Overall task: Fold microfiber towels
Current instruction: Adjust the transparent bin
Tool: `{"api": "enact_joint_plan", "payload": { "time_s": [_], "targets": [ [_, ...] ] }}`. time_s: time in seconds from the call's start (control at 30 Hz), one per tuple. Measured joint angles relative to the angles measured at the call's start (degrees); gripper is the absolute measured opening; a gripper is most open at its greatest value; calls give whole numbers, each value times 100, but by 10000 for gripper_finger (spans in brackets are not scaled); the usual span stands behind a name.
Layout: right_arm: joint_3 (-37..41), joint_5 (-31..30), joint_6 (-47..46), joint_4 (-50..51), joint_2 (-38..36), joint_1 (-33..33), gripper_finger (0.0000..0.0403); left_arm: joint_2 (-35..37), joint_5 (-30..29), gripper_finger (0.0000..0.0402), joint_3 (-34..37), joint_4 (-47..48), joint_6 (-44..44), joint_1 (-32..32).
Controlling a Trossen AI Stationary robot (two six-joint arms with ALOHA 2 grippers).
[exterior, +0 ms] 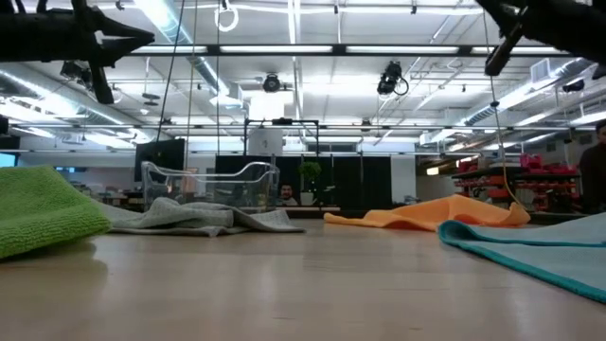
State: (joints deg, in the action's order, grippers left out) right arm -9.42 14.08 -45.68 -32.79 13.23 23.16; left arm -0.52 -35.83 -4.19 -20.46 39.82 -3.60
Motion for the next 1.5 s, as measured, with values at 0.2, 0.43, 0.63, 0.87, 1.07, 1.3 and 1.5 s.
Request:
{"api": "enact_joint_plan", "payload": {
  "time_s": [0.2, 0.43, 0.63, 0.87, 1.07, 1.3, 1.5],
  "targets": [
    [-805, -1169, 340, 1802, 10, 1, 8, -597, 1, 26, 0, 9, 171, 0],
    [-2119, -2287, 353, 5280, 536, 220, 16, -2054, 1, 50, -427, -26, 446, 0],
    [-2788, -2310, 802, 6278, 1368, 551, 37, -3684, 7, 63, -1644, 24, -695, 111],
    [-3009, -2310, 1298, 7039, 2373, 1155, 61, -5574, 351, 78, -3034, 620, -1050, 668],
    [-3009, -2282, 1359, 7103, 3170, 1699, 76, -7153, 1524, 94, -3953, 680, -716, 1330],
    [-3009, -1585, 1130, 7225, 3887, 2122, 75, -8719, 2443, 101, -5163, 1198, -597, 1740],
    [-3009, -1401, 1351, 7255, 4140, 2122, 76, -9977, 2521, 100, -6629, 2908, -843, 1769]
  ]
}}
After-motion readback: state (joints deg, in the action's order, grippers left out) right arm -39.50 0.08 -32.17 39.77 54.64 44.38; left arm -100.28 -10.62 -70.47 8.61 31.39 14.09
